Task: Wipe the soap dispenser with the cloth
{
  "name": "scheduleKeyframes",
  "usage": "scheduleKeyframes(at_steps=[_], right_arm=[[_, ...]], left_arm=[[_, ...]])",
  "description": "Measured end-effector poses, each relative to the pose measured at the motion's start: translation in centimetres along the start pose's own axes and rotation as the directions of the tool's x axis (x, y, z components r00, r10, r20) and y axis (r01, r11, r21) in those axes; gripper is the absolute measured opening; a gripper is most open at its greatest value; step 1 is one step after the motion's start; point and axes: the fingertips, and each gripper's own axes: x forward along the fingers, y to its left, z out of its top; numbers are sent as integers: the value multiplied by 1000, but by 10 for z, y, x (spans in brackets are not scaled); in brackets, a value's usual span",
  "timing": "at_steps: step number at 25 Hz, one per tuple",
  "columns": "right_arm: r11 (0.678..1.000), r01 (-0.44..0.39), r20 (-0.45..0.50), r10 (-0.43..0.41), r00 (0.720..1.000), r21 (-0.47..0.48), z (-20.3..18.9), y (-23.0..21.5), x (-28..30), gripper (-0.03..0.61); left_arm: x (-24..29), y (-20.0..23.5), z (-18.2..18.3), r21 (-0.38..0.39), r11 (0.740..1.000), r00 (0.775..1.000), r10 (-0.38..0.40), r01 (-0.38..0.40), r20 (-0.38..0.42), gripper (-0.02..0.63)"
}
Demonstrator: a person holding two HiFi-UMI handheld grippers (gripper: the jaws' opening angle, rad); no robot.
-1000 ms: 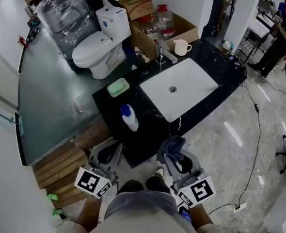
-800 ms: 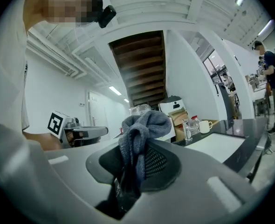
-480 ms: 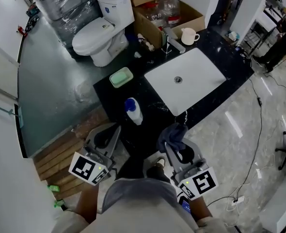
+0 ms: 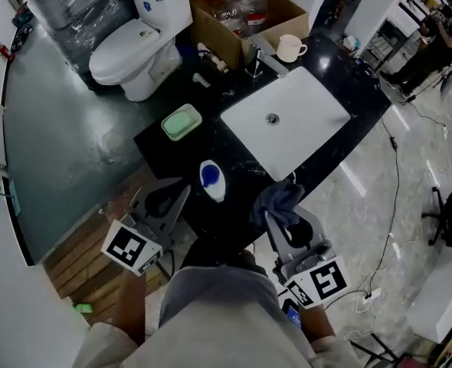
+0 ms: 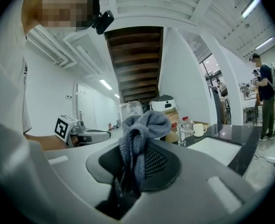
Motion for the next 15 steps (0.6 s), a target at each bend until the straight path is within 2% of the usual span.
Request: scheduleKeyframes(at_steps=[8, 12, 15], right_arm=[[990, 139, -21, -139, 990, 10, -3, 10, 18, 74], [979, 204, -25, -203, 979, 19, -13, 18, 20, 74], [969, 247, -26, -246, 969, 27, -17, 23, 21, 74]], left_arm=[[21, 14, -36, 24, 981, 978, -191, 194, -81, 8], [22, 5, -41, 51, 952, 950, -296, 302, -95, 9], [25, 1, -43, 42, 931, 930, -358, 362, -87, 21]])
